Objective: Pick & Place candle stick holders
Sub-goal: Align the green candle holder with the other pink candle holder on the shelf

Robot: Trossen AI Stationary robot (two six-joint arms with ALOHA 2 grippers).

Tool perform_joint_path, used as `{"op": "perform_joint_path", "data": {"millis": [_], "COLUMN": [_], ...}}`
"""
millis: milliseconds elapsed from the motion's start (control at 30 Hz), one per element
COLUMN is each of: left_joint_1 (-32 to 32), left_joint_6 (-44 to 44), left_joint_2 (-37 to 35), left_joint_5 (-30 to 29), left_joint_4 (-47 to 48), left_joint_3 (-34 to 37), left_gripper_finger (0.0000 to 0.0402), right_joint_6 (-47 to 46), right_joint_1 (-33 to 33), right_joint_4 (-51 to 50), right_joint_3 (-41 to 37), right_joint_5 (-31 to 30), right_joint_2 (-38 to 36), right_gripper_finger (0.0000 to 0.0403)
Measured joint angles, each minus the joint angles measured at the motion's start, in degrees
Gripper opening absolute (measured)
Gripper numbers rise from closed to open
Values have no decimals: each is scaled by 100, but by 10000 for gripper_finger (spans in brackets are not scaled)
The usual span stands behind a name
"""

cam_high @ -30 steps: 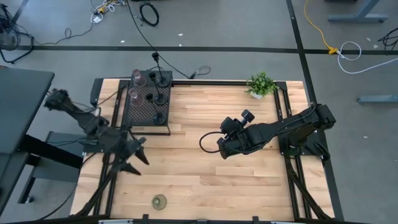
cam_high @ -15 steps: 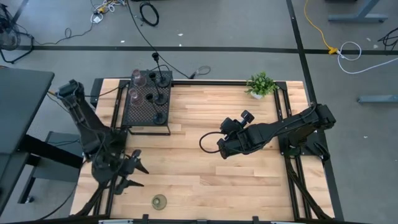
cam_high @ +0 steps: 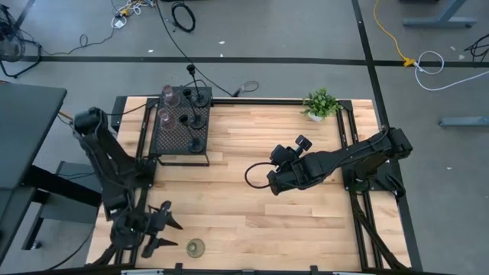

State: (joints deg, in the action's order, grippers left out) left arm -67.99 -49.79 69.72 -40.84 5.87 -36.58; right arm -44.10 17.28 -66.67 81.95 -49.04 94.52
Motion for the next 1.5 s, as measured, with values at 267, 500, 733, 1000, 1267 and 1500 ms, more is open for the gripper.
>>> {"op": "perform_joint_path", "data": {"millis": [267, 500, 733, 1000, 1267, 1500], "left_joint_1": [-179, -240, -231, -220, -96, 142], "left_joint_6": [-895, -1253, -1314, -1441, -1109, -338], "left_joint_2": [771, 1272, 1885, 2400, 2939, 3207], "left_joint_5": [-52, -123, -322, -653, -834, -792], "left_joint_4": [-378, -861, -1389, -1991, -2624, -3248], "left_joint_3": [0, 0, -2, -4, -7, -15], "left_gripper_finger": [252, 252, 252, 252, 252, 252], "right_joint_6": [-2, 19, 24, 28, 39, 133], "right_joint_1": [0, 0, 0, 0, 0, 0], "right_joint_4": [2, 7, 12, 130, 164, 232], "right_joint_3": [0, 0, 0, 0, -1, -2], "right_joint_5": [2, 2, 0, 0, 0, 0], "right_joint_2": [0, 0, 0, 0, 0, 0], "right_gripper_finger": [22, 22, 22, 22, 22, 22]}}
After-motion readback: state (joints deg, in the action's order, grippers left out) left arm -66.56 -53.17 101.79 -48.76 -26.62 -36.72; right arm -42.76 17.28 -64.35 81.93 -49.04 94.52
